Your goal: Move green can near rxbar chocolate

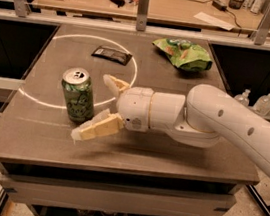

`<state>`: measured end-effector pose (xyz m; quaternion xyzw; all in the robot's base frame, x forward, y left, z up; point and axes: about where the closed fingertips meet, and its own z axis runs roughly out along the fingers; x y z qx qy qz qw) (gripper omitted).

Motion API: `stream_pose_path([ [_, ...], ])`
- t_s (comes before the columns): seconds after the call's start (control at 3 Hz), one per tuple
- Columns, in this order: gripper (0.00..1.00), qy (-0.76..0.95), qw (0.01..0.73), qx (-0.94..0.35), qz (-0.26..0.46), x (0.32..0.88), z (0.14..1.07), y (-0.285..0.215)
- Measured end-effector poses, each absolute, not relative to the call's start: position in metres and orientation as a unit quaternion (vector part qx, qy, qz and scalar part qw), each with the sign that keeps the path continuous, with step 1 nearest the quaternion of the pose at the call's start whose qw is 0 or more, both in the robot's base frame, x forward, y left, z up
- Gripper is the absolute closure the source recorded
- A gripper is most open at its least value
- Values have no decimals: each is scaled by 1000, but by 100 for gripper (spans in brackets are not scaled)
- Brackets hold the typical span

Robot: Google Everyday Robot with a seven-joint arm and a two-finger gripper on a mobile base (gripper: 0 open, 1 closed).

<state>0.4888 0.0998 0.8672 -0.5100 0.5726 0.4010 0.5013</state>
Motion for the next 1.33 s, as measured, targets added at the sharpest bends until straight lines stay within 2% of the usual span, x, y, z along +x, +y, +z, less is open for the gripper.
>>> stream_pose_path([
  [0.67,0,561,500,-514,413,497,871,121],
  [1.0,17,559,494,-518,418,497,867,127],
  [1.33,41,555,487,-526,422,496,862,131],
])
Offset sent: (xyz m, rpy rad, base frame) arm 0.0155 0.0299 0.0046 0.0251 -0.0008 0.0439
